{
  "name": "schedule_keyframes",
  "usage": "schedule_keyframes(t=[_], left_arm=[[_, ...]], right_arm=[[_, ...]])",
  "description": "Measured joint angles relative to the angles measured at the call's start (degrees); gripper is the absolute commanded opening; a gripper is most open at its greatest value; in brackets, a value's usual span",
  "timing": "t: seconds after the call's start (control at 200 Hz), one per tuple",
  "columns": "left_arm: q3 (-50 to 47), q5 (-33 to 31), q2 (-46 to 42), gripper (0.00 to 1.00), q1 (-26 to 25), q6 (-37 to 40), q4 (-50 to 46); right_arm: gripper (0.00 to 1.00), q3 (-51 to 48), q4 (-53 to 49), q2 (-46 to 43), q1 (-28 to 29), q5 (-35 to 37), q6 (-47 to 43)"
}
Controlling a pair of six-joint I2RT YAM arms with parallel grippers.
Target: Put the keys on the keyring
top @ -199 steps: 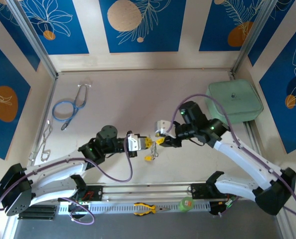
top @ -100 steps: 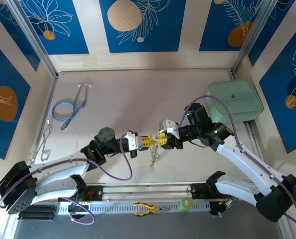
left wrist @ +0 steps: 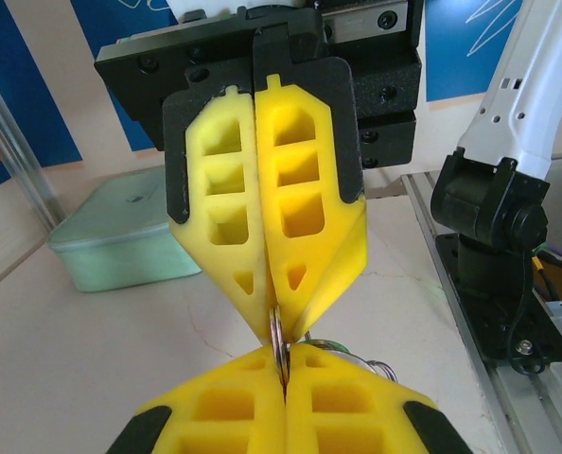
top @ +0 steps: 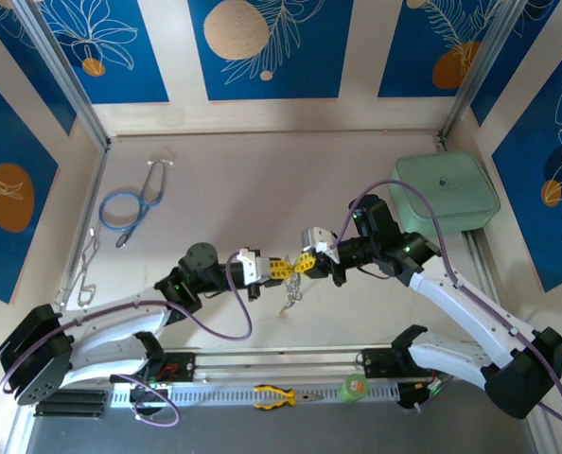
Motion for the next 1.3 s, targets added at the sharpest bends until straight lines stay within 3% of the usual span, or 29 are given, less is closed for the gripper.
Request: schedule_keyframes(t=[0.115,0.2,0.3,0.385,0.51,0.565,0.64,0.74,1.075,1.3], left_arm=[[-0.2,0.0,0.0,0.0,0.1,0.0,0.0],[-0.3,0.0,0.0,0.0,0.1,0.0,0.0],[-0.3,0.2,0.0,0.0,0.1,0.0,0.2],[-0.3,0.4,0.0,0.0,0.1,0.0,0.3],[-0.4,0.4,0.0,0.0,0.2,0.0,-0.1],[-0.4,0.4,0.0,0.0,0.2,0.0,-0.2],[-0.5,0.3,0.0,0.24,0.2,-0.1,-0.4],[-0.5,0.0,-0.4,0.36,0.1,0.2,-1.3],[3.0,-5.3,-2.7,0.26,0.1,5.0,-14.0],[3.3,-5.8,-2.7,0.14,0.1,5.0,-16.2]], right_arm=[[0.0,0.0,-0.1,0.5,0.0,0.0,0.0],[0.15,0.0,-0.1,0.6,0.0,0.0,0.0],[0.18,0.0,0.2,0.7,0.4,0.0,0.0],[0.16,0.0,0.2,0.7,0.4,0.0,0.0],[0.0,0.0,0.0,1.1,0.5,0.0,-0.2],[0.0,0.0,-0.1,1.3,0.5,0.0,-0.5],[0.0,0.0,-0.2,1.4,0.5,0.2,-1.1],[0.0,1.3,-1.0,1.8,0.9,2.5,-1.6],[0.0,9.7,-11.2,6.7,6.3,14.6,-5.1],[0.0,12.8,-15.8,9.4,9.4,19.8,-6.7]])
